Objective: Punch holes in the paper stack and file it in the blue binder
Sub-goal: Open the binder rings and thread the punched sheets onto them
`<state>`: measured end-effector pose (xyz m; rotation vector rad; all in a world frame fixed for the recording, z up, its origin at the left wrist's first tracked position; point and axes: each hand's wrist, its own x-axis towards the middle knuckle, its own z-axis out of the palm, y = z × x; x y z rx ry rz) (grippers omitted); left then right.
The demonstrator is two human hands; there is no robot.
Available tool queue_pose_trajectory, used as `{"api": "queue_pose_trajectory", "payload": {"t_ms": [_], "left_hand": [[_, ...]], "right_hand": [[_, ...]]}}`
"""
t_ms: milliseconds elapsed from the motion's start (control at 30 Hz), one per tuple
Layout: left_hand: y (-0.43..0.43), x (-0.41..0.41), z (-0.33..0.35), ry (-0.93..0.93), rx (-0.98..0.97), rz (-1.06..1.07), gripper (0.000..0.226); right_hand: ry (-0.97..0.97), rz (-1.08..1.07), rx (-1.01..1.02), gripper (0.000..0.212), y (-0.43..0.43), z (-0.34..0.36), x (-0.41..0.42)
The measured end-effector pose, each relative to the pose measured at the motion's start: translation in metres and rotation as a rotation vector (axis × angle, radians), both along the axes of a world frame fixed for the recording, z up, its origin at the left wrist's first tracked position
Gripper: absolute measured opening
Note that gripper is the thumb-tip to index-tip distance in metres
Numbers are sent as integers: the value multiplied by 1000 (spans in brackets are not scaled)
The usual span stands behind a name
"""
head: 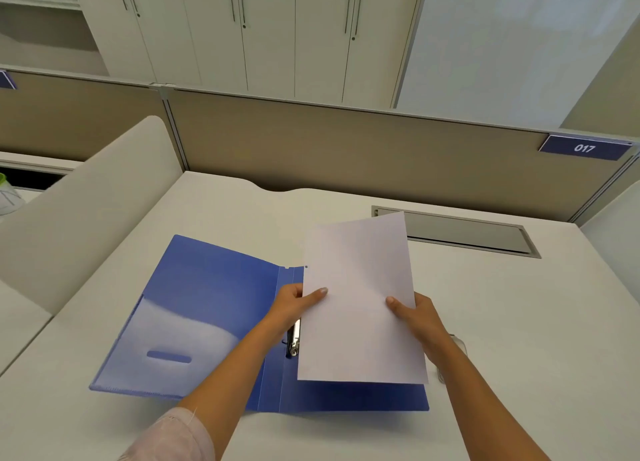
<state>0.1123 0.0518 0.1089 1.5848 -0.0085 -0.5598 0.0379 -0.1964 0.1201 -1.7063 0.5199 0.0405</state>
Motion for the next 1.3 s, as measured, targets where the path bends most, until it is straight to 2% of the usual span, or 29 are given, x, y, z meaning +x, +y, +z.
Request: {"api": "queue_pose_trajectory", "payload": {"t_ms": [133,267,400,533,700,767,900,1100,1300], "left_hand": [[13,7,-15,1,89,1,41],[21,10,-22,-23,163,58,22],[28,12,-36,-81,320,97,16],[30,15,-49,-116,563,73,8],[25,17,-56,-269,907,9,17],[22,17,-60,-333,1026,-16,30],[22,22,-67,-330,1076,2,39],[17,24,-70,-372,1197,22,42],[5,26,-69,-322,1312,-15,44]], "right_hand": [[27,-12,-22,27,-2,-5,1],[40,-23,-31,30,-3,-11,4],[74,-37,-78,34,-5,-23,2],[137,-43,-112,38,-6,-36,-5],[176,-40,-139,38,-9,-46,-10],[181,-37,-152,37,-9,-46,-10],[188,-30,-173,34,-10,-45,-8],[163,6,-205,24,-10,-33,-3],[89,18,-322,15,-1,-9,7]]}}
